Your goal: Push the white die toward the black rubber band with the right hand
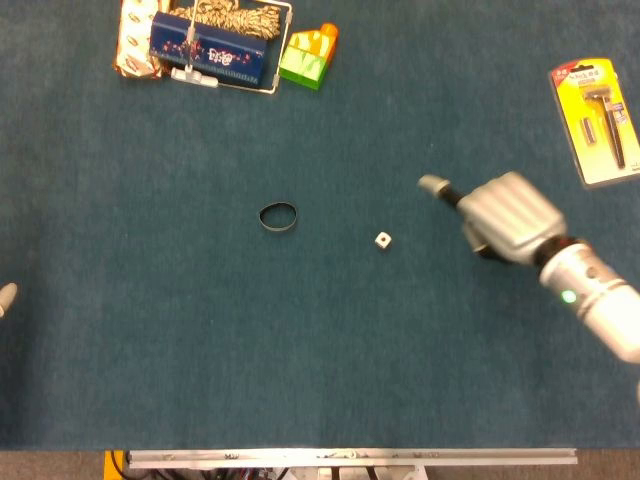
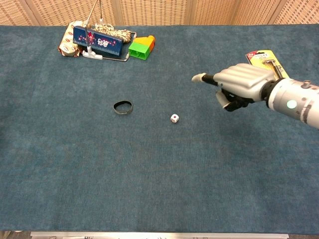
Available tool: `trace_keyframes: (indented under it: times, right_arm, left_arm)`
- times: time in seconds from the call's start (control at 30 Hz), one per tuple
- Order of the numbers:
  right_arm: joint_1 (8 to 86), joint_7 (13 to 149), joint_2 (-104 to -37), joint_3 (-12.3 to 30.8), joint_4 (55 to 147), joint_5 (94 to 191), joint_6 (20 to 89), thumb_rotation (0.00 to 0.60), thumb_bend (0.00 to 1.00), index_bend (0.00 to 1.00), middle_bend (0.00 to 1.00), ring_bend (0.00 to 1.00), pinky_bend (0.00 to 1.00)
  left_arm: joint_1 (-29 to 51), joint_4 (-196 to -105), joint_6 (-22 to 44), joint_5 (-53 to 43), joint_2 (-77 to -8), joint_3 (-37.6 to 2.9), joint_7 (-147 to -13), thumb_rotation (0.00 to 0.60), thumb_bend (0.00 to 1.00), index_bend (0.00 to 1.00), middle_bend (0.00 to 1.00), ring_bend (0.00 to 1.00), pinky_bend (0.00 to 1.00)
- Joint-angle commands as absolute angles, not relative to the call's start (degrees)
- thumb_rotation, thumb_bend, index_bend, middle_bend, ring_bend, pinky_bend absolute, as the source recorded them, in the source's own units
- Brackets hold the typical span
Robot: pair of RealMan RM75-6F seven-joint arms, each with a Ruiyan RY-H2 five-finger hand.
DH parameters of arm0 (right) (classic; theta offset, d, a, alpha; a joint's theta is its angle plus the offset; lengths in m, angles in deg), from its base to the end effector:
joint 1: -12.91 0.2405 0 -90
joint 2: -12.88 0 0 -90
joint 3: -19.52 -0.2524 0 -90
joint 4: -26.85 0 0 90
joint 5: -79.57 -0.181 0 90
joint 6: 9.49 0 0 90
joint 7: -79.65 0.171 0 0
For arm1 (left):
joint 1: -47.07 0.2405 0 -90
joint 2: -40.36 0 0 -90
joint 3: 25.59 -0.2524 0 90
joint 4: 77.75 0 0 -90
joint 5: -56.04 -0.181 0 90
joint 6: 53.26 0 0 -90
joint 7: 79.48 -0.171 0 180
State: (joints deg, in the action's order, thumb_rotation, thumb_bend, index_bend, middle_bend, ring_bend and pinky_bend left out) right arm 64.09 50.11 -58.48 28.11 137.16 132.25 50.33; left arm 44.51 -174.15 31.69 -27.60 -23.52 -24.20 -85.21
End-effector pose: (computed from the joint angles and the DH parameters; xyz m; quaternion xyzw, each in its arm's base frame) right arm -0.1463 -0.3002 0.0381 0.8212 -0.3602 0.2348 0.3752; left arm -0.3006 0.1876 0.1772 -0.5886 -0.4070 -0.3509 0.6040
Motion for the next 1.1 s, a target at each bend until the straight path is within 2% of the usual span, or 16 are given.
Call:
trace_keyframes:
  times: [0.03, 0.13, 0.23, 0.33, 0.43, 0.5, 0.6, 0.83, 1.1]
  right_arm:
    - [58.65, 52.73, -55.34, 28.27, 137.82, 135.46, 57.28, 0.6, 0.41, 0.02, 0.74, 0.75, 0.79]
    - [54.5, 54.6, -53.67, 28.22, 137.62, 137.65, 62.49, 0.6, 0.18, 0.02, 0.62, 0.65, 0.71]
    - [50.3, 57.39, -51.76, 28.39, 136.94, 140.09, 66.83, 0.6, 0.06, 0.01, 0.46, 0.47, 0.51]
    - [45.59, 60.71, -50.49, 28.72, 134.91, 143.05, 71.58, 0.6, 0.01, 0.0, 0.31, 0.29, 0.34]
    - [41.24, 63.14, -49.85, 29.14, 132.39, 145.4, 75.38, 0.6, 0.0, 0.0, 0.18, 0.15, 0.22]
    - [38.8, 64.48, -49.78, 29.23, 130.74, 146.97, 77.6, 0.6, 0.0, 0.0, 0.13, 0.1, 0.18]
    - [34.67, 66.02, -50.12, 29.26, 128.12, 149.53, 81.33, 0.6, 0.0, 0.0, 0.1, 0.08, 0.17]
    - [28.71, 67.46, -50.06, 28.76, 127.82, 151.69, 84.17, 0.6, 0.0, 0.0, 0.1, 0.08, 0.17]
    - [26.08, 67.48, -49.57, 26.81, 127.98, 152.56, 82.24, 0.6, 0.0, 0.0, 0.1, 0.08, 0.17]
  left_arm:
    - [44.61, -172.85, 32.88, -28.03, -24.49, -23.74, -85.73, 0.6, 0.17, 0.21, 0.21, 0.28, 0.29]
    - [44.59, -172.44, 33.17, -28.24, -24.91, -23.59, -85.43, 0.6, 0.17, 0.21, 0.21, 0.28, 0.29]
    - [44.52, -172.09, 33.74, -28.92, -25.3, -23.46, -85.1, 0.6, 0.17, 0.2, 0.21, 0.28, 0.28]
    - [44.6, -171.63, 34.6, -29.54, -25.81, -23.27, -84.69, 0.6, 0.17, 0.2, 0.21, 0.28, 0.28]
    - [44.52, -171.59, 34.72, -29.82, -26.06, -23.25, -84.88, 0.6, 0.17, 0.2, 0.21, 0.28, 0.28]
    - [44.42, -171.76, 34.6, -30.04, -26.09, -23.34, -84.96, 0.6, 0.17, 0.2, 0.21, 0.28, 0.28]
    - [44.23, -172.26, 34.36, -30.23, -26.07, -23.41, -85.33, 0.6, 0.17, 0.2, 0.21, 0.28, 0.27]
    - [43.94, -173.39, 34.3, -30.51, -25.92, -23.28, -85.72, 0.6, 0.17, 0.2, 0.21, 0.28, 0.27]
    - [43.89, -173.86, 34.18, -30.22, -25.98, -23.25, -86.51, 0.6, 0.17, 0.2, 0.21, 0.28, 0.27]
